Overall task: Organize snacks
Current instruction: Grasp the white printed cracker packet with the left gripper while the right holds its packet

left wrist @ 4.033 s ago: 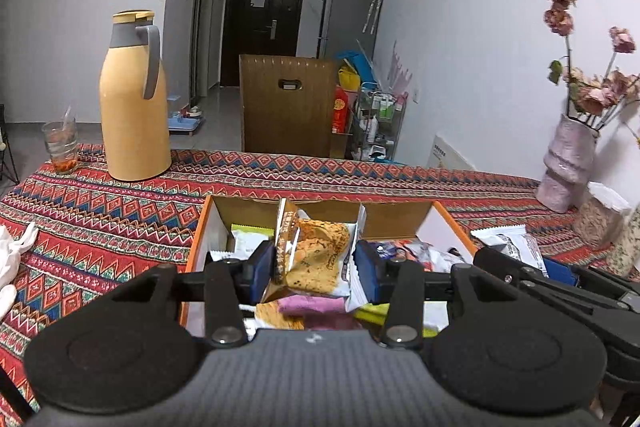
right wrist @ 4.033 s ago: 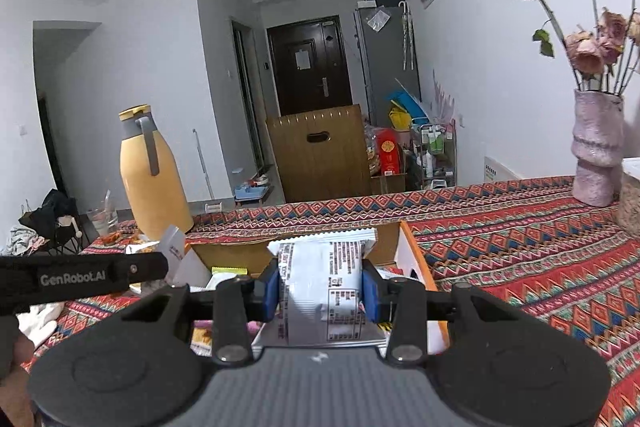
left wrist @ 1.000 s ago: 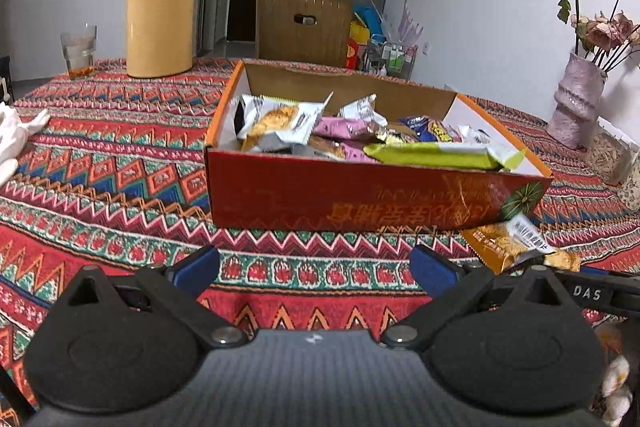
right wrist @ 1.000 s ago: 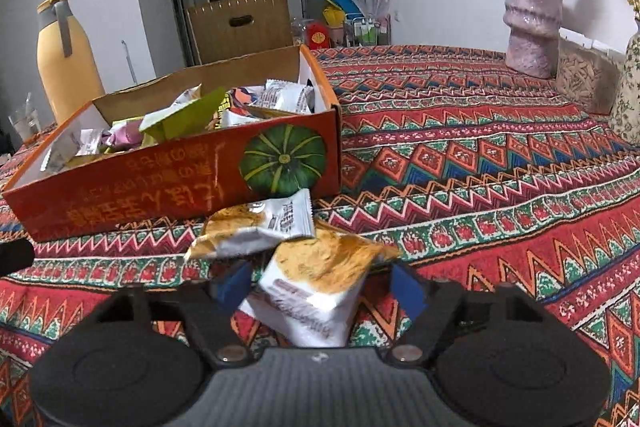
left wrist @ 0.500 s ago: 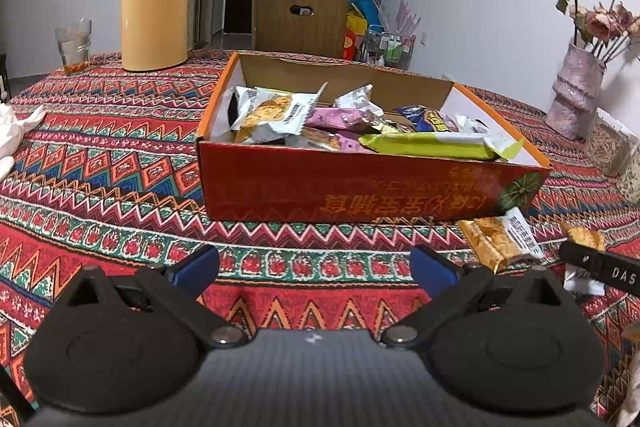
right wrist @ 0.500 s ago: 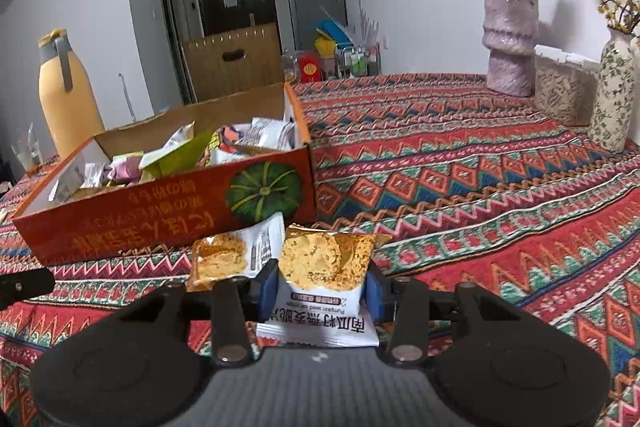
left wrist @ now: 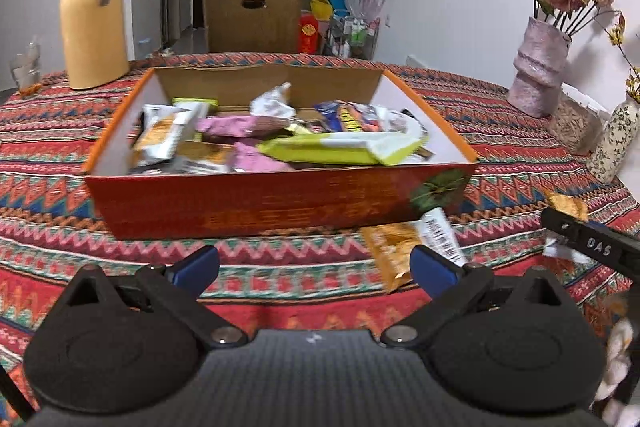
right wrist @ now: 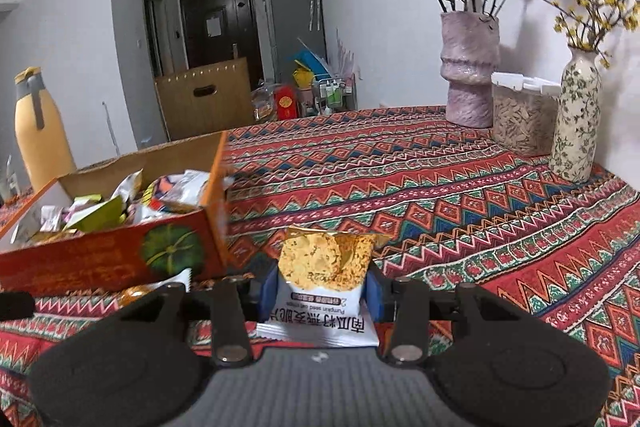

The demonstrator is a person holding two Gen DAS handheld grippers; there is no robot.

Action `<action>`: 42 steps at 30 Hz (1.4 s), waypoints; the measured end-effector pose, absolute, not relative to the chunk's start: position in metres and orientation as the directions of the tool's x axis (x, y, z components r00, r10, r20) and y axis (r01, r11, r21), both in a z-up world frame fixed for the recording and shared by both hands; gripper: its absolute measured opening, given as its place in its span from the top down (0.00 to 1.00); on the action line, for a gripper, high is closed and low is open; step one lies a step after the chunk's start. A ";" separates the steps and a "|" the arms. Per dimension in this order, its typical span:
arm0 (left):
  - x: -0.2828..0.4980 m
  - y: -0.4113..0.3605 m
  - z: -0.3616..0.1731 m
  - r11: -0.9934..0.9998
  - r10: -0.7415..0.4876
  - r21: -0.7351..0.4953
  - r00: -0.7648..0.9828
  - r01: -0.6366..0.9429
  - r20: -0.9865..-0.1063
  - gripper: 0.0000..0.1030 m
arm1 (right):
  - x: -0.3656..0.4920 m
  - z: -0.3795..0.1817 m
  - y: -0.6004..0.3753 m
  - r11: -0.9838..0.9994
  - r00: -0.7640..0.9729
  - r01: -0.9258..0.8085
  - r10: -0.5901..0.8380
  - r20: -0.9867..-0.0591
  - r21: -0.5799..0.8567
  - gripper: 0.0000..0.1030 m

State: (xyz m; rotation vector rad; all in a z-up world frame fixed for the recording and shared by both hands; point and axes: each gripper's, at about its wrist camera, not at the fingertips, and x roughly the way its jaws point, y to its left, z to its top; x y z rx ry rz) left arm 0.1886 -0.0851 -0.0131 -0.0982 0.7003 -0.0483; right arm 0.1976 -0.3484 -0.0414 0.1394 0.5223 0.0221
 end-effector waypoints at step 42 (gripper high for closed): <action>0.257 -0.173 -0.051 0.994 0.010 -0.059 0.644 -0.086 -0.765 0.28 | 0.200 -0.061 -0.369 0.959 0.876 0.015 0.124 -0.467 0.282 0.58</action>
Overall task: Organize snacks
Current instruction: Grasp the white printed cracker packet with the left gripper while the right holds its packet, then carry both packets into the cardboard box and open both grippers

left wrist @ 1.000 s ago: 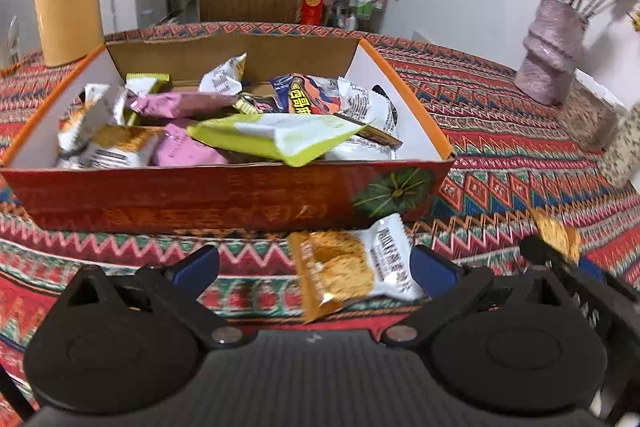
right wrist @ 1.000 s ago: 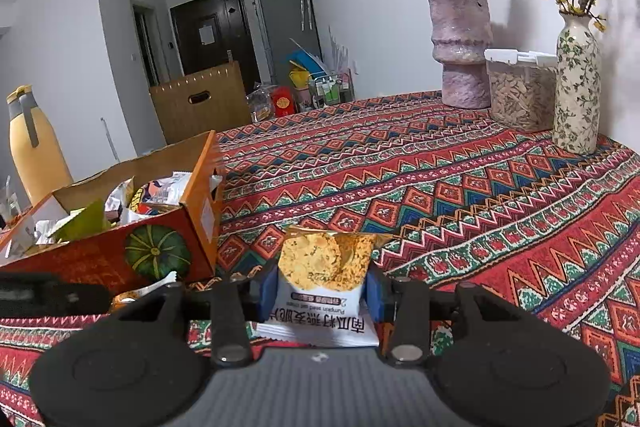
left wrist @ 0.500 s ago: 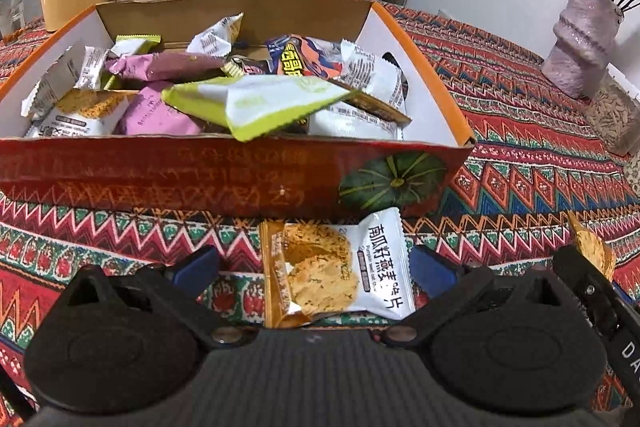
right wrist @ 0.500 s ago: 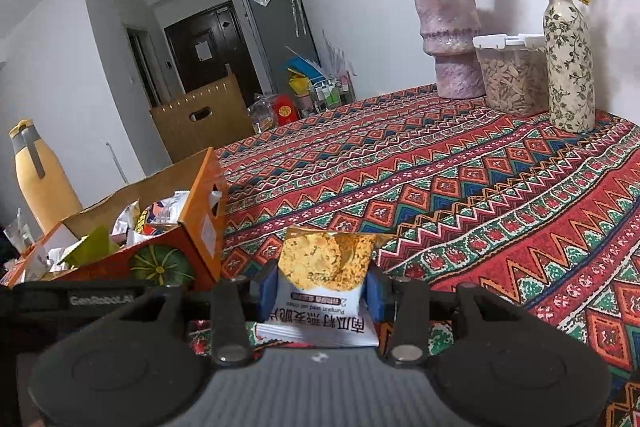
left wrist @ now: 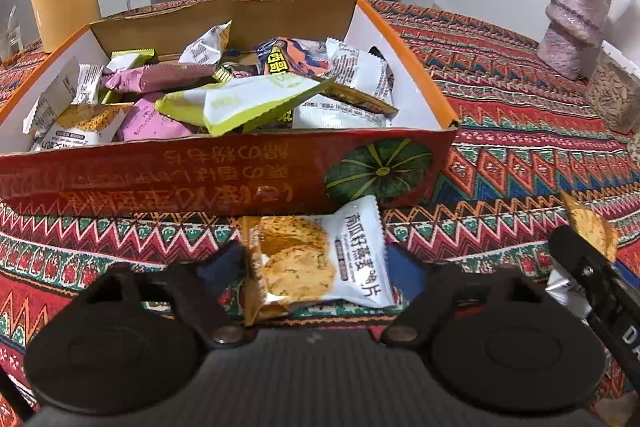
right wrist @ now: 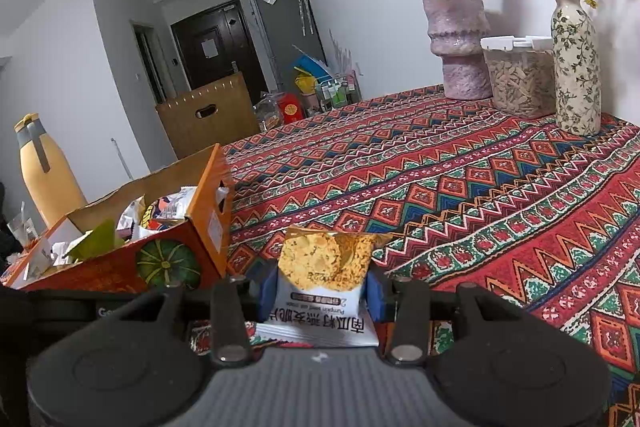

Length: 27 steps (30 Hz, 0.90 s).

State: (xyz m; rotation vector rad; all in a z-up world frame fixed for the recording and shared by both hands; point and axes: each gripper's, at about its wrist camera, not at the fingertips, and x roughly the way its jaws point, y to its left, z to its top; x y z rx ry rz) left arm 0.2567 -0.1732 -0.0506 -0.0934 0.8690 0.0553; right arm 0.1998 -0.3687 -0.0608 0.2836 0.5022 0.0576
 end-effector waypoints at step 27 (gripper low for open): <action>0.177 -0.119 0.018 0.994 -0.098 -0.095 0.809 0.052 -0.580 0.38 | 0.185 -0.036 -0.335 0.979 0.905 -0.084 0.154 -0.396 0.187 0.58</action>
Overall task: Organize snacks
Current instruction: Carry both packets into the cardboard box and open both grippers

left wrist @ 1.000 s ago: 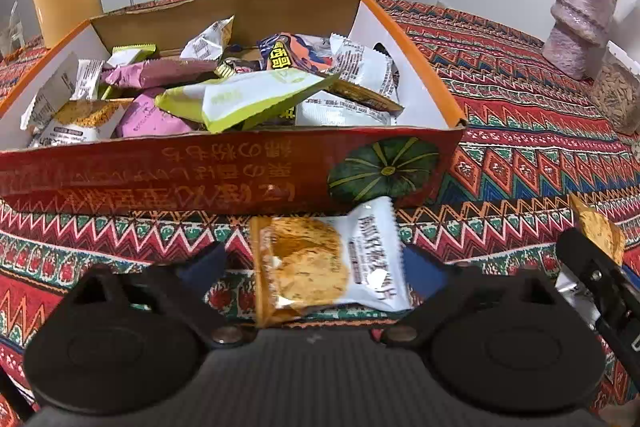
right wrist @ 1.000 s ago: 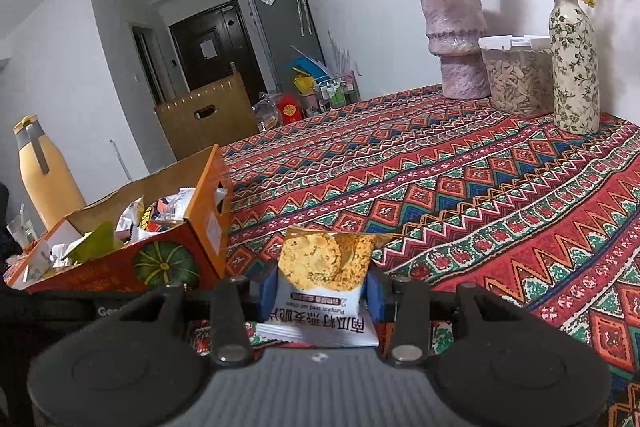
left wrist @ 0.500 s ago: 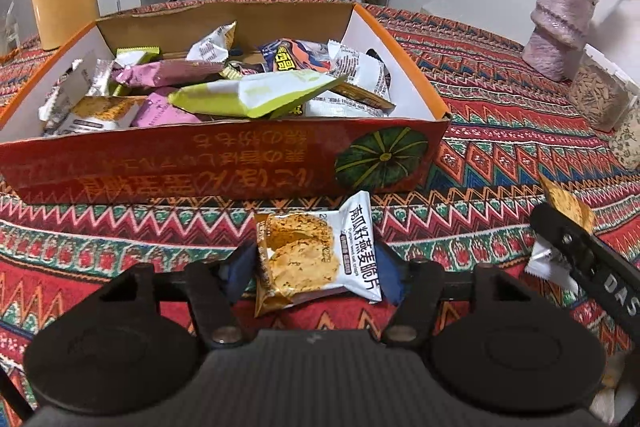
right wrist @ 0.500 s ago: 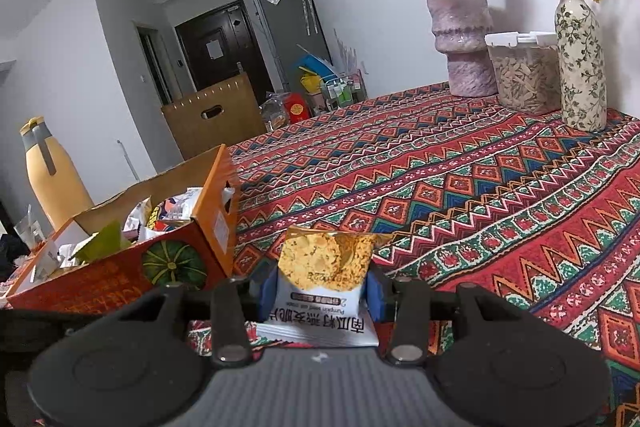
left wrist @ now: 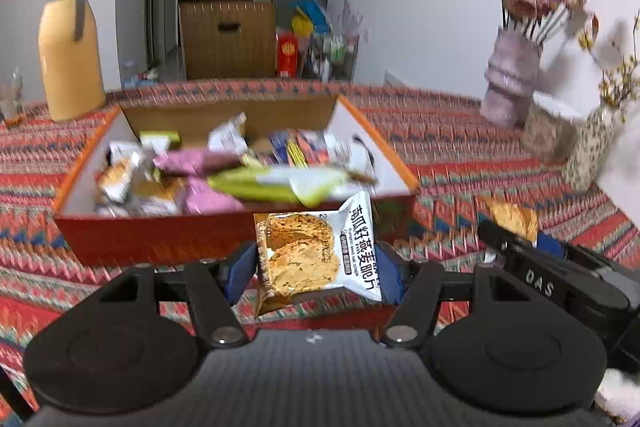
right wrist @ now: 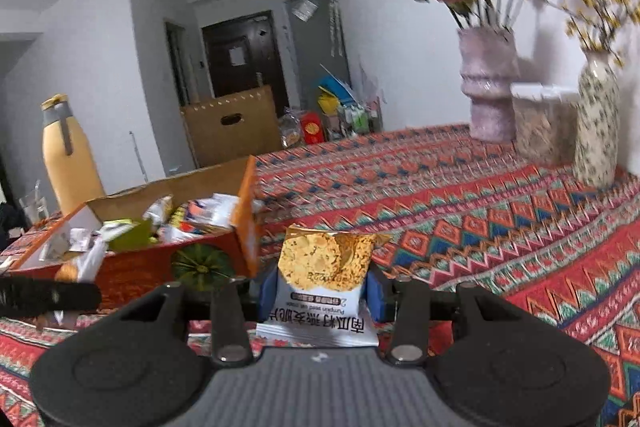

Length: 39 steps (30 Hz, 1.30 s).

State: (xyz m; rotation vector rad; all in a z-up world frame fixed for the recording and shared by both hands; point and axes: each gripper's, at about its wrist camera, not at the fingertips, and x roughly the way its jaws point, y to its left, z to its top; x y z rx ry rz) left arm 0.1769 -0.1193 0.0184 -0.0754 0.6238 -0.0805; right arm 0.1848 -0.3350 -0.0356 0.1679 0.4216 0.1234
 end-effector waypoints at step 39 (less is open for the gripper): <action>0.252 0.003 0.014 0.974 0.050 -0.171 0.874 -0.150 -0.483 0.35 | 0.284 -0.014 -0.198 0.966 0.886 -0.235 0.259 -0.385 0.110 0.57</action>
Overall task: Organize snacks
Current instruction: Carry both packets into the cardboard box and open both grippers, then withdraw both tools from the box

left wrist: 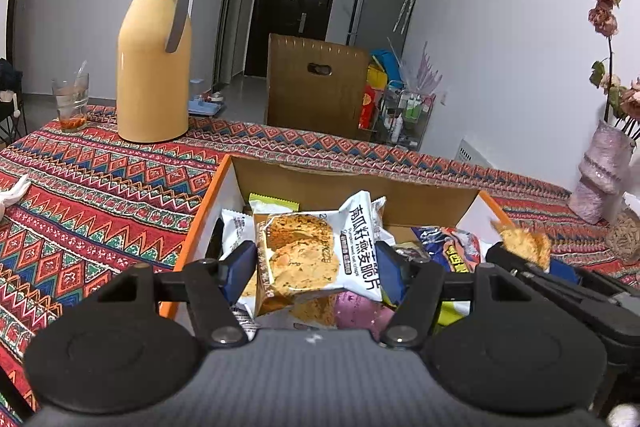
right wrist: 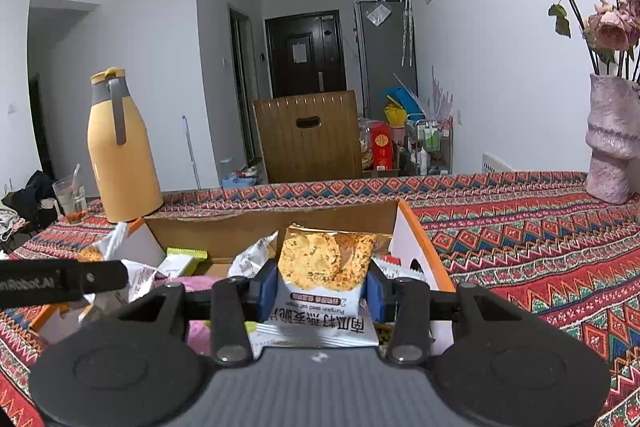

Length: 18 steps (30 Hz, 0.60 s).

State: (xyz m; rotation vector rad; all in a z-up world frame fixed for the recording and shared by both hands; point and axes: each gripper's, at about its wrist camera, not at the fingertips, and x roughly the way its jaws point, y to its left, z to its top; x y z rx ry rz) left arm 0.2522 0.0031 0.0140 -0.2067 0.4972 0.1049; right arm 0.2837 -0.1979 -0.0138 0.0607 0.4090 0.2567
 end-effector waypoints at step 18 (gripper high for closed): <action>0.237 0.011 0.023 0.957 0.076 -0.217 0.892 -0.191 -0.446 0.00 | 0.276 -0.007 -0.211 0.977 0.915 -0.163 0.201 -0.350 0.136 0.00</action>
